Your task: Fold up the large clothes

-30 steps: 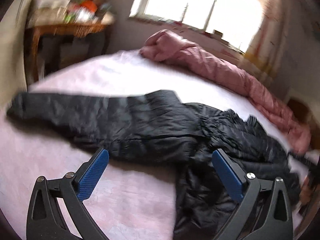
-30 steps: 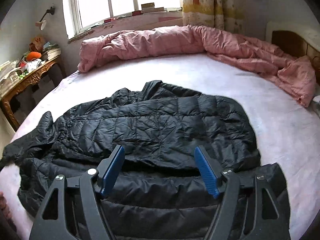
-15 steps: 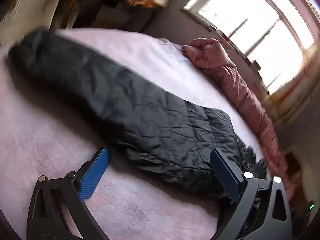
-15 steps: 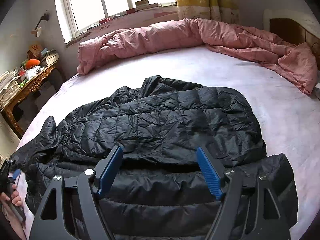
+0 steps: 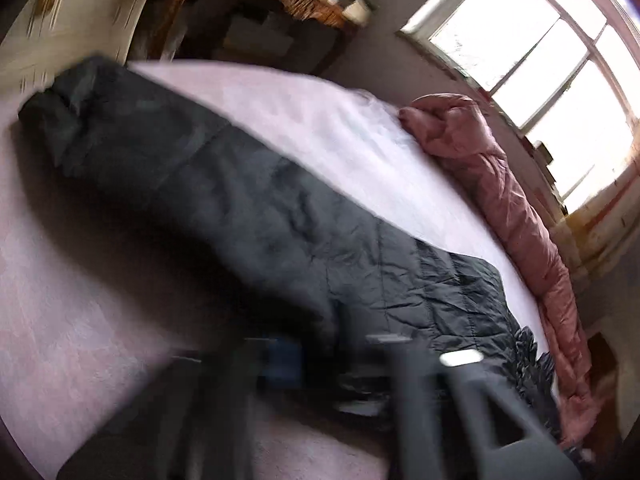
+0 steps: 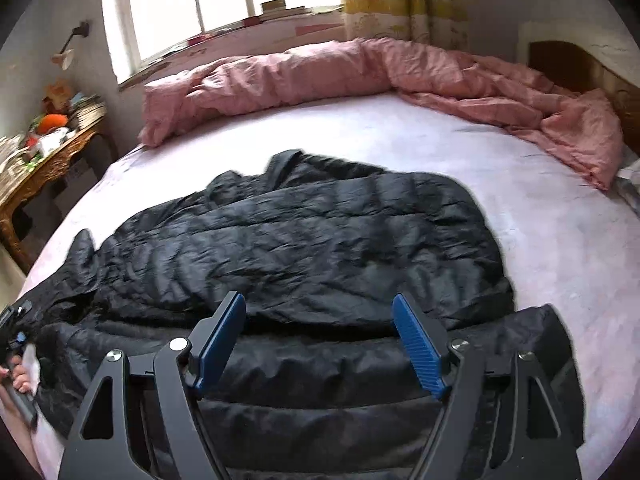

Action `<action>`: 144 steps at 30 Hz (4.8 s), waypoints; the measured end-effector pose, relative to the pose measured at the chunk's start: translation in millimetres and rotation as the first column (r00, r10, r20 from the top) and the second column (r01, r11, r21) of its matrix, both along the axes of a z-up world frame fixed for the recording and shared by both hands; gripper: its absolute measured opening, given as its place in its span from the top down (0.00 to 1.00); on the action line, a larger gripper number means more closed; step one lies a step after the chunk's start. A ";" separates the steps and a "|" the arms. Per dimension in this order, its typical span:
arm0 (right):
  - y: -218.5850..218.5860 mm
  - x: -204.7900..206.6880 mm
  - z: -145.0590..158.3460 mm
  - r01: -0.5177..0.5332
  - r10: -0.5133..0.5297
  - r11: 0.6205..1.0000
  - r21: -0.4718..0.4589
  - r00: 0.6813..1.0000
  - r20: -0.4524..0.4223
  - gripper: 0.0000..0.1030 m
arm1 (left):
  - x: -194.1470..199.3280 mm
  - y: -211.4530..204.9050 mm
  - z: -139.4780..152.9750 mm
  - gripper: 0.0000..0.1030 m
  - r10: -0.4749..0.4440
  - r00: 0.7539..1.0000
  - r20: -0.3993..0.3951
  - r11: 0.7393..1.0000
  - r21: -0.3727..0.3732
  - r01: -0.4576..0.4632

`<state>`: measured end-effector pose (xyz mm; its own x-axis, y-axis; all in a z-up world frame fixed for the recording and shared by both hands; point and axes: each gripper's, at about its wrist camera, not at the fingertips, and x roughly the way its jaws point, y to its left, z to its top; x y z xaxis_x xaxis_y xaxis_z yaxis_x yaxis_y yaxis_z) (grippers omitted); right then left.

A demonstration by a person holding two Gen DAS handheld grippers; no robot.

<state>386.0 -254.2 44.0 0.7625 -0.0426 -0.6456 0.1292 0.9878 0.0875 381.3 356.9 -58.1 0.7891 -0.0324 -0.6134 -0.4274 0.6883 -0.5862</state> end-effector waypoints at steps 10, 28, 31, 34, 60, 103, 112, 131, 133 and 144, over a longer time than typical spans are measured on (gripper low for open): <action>-39.5 16.8 -14.6 0.096 -0.098 0.994 -0.041 0.994 -0.051 0.24 | -9.1 -121.7 124.8 0.98 -0.121 0.966 0.228 0.919 0.394 0.022; -81.2 21.6 -25.8 0.143 -0.132 0.980 0.139 0.988 -0.080 0.24 | 54.3 -412.6 94.7 0.93 -0.631 0.772 0.077 0.732 0.390 0.559; -78.7 22.5 -26.6 0.135 -0.124 0.981 0.137 0.988 -0.089 0.24 | 49.0 -419.5 68.9 0.65 -0.620 0.784 -0.037 0.709 0.401 0.580; -78.0 22.4 -26.5 0.137 -0.125 0.980 0.141 0.988 -0.090 0.24 | 33.0 -410.3 65.5 0.58 -0.620 0.782 -0.055 0.700 0.411 0.584; -54.5 14.8 -13.8 0.122 -0.121 0.992 0.021 0.992 -0.044 0.24 | 35.4 -234.6 55.6 0.47 -0.293 0.956 0.033 0.942 0.185 0.282; 25.0 -1.8 -1.3 -0.455 0.442 0.821 0.344 0.889 0.122 0.91 | -17.4 -438.8 68.2 0.89 -0.857 0.502 0.117 0.502 0.414 0.760; -40.5 -15.8 20.4 -0.035 0.011 0.994 0.103 0.974 0.227 0.92 | -21.1 -419.8 84.0 0.51 -0.808 0.570 0.153 0.563 0.489 0.667; -98.4 6.5 -0.9 0.122 -0.123 0.989 0.087 0.992 0.010 0.25 | 60.7 -267.9 26.3 0.47 -0.300 0.915 -0.270 0.853 0.353 0.384; -101.7 15.0 -14.3 0.080 -0.071 0.990 0.118 0.994 -0.077 0.25 | 63.0 -270.5 21.5 0.47 -0.282 0.912 -0.299 0.844 0.375 0.384; -121.1 32.7 -17.2 0.112 -0.117 0.986 0.121 0.993 0.032 0.91 | 51.8 -273.1 29.0 0.47 -0.296 0.926 -0.236 0.835 0.406 0.370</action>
